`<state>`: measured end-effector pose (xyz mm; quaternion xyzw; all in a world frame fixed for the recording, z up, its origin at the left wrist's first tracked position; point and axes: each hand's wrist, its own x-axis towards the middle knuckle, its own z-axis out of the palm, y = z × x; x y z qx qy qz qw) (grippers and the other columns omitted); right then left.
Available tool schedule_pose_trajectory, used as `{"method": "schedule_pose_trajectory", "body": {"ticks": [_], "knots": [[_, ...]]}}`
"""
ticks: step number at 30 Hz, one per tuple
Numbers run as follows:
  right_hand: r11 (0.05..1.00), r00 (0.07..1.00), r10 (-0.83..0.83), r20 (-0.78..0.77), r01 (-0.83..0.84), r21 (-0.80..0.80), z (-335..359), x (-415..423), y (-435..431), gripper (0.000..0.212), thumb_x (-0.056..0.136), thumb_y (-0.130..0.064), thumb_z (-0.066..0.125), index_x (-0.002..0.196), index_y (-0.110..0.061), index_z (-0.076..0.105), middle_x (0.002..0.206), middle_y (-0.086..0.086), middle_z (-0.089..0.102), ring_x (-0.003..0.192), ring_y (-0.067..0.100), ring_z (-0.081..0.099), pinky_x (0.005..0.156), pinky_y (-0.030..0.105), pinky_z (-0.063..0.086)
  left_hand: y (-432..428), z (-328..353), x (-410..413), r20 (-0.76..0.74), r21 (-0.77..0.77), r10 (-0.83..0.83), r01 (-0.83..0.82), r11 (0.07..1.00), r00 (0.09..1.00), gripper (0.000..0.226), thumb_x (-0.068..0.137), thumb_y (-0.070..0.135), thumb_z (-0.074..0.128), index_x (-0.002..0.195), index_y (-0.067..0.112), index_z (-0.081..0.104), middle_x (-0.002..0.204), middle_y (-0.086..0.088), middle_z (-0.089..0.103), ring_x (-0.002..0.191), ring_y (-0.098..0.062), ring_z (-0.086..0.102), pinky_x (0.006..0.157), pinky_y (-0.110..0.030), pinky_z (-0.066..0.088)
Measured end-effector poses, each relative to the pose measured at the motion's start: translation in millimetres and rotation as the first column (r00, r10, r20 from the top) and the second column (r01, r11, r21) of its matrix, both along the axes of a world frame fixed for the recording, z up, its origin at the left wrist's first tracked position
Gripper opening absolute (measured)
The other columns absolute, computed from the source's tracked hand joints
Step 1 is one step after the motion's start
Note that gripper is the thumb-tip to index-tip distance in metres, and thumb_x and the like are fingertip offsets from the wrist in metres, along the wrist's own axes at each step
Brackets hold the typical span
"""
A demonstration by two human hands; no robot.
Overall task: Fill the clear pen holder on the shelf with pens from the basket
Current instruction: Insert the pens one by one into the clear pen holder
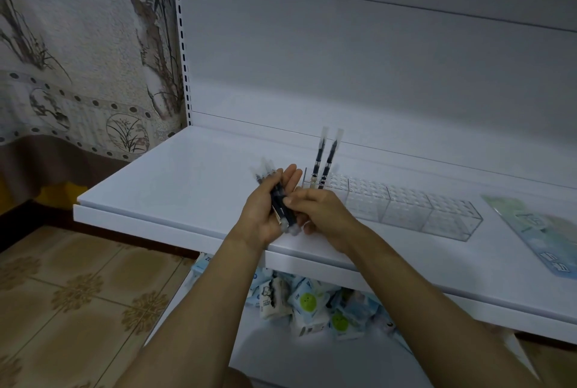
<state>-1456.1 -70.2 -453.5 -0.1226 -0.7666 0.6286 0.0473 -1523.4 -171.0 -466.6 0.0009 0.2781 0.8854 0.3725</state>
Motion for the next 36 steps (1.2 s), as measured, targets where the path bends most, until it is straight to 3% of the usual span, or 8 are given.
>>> {"method": "schedule_pose_trajectory", "body": {"ticks": [4,7,12,14,17,24,28,36], "knots": [[0.998,0.999,0.009,-0.039,-0.012,-0.070,-2.2,0.0,0.2,0.014,0.087,-0.018,0.063,0.078,-0.009,0.068,0.068,0.020,0.065,0.047,0.019,0.049,0.046,0.023,0.034,-0.5,3.1,3.0,0.011,0.063,-0.006,0.005,0.998,1.000,0.027,0.100,0.020,0.046,0.106,0.005,0.066,0.106,-0.008,0.072,0.097,-0.015,0.068,0.085,-0.031,0.052],[0.997,0.998,-0.041,-0.041,0.038,-0.072,-0.6,2.1,1.2,0.017,0.087,-0.016,0.061,0.072,-0.012,0.064,0.053,-0.001,0.061,0.045,0.013,0.043,0.043,0.020,0.029,-0.7,7.2,8.0,-0.003,0.062,0.066,-0.065,0.996,0.998,0.027,0.100,0.018,0.045,0.089,0.004,0.065,0.087,-0.008,0.074,0.096,-0.017,0.065,0.098,-0.032,0.046],[0.990,0.996,-0.014,-0.083,0.002,-0.139,-2.5,8.9,6.0,0.011,0.091,-0.018,0.061,0.086,-0.011,0.067,0.070,0.000,0.067,0.047,0.007,0.042,0.041,0.018,0.029,-0.8,3.5,5.7,0.029,0.063,0.103,-0.105,0.993,0.994,0.023,0.099,0.026,0.047,0.094,0.012,0.065,0.103,-0.006,0.070,0.091,-0.016,0.065,0.061,-0.028,0.059],[0.986,0.994,-0.018,-0.103,0.001,-0.166,-3.5,11.2,8.2,0.011,0.092,-0.018,0.060,0.095,-0.011,0.068,0.076,0.002,0.068,0.045,0.005,0.041,0.040,0.016,0.028,-1.3,2.6,5.6,0.032,0.072,0.108,-0.110,0.991,0.994,0.037,0.099,0.031,0.047,0.081,0.012,0.073,0.096,-0.006,0.071,0.086,-0.015,0.066,0.061,-0.029,0.057],[0.980,0.990,-0.014,-0.141,-0.014,-0.199,-3.7,14.9,10.8,0.018,0.092,-0.013,0.060,0.107,-0.007,0.067,0.073,-0.001,0.069,0.040,0.004,0.035,0.037,0.015,0.026,-1.0,1.7,5.8,0.019,0.060,0.151,-0.152,0.987,0.988,0.026,0.098,0.033,0.048,0.090,0.015,0.065,0.093,-0.007,0.071,0.083,-0.018,0.066,0.069,-0.033,0.055],[0.991,0.992,-0.048,-0.116,0.032,-0.133,-9.6,12.1,11.9,0.015,0.093,-0.017,0.056,0.101,-0.009,0.066,0.077,0.011,0.067,0.038,0.008,0.038,0.037,0.017,0.024,-2.1,2.3,9.4,0.002,0.031,0.140,-0.140,0.990,0.990,0.043,0.094,0.035,0.054,0.059,0.015,0.069,0.065,0.005,0.043,0.038,-0.005,0.041,0.040,-0.013,0.039],[0.995,0.990,-0.038,-0.134,0.025,-0.101,-7.6,13.8,7.7,0.014,0.089,-0.015,0.062,0.100,-0.007,0.065,0.073,0.006,0.069,0.039,0.010,0.041,0.037,0.016,0.027,-1.7,-2.6,5.3,-0.022,0.035,0.146,-0.145,0.989,0.989,0.019,0.095,0.036,0.053,0.090,0.018,0.057,0.057,0.006,0.046,0.040,-0.004,0.038,0.039,-0.015,0.038],[0.997,0.985,-0.034,-0.169,0.023,-0.067,-7.7,17.8,4.3,0.020,0.089,-0.011,0.062,0.107,-0.001,0.064,0.066,-0.001,0.068,0.041,0.009,0.043,0.038,0.014,0.032,-0.7,-6.0,0.9,-0.024,0.043,0.143,-0.142,0.989,0.989,0.023,0.096,0.041,0.051,0.093,0.019,0.054,0.063,0.004,0.052,0.041,-0.006,0.039,0.042,-0.015,0.039]]}}
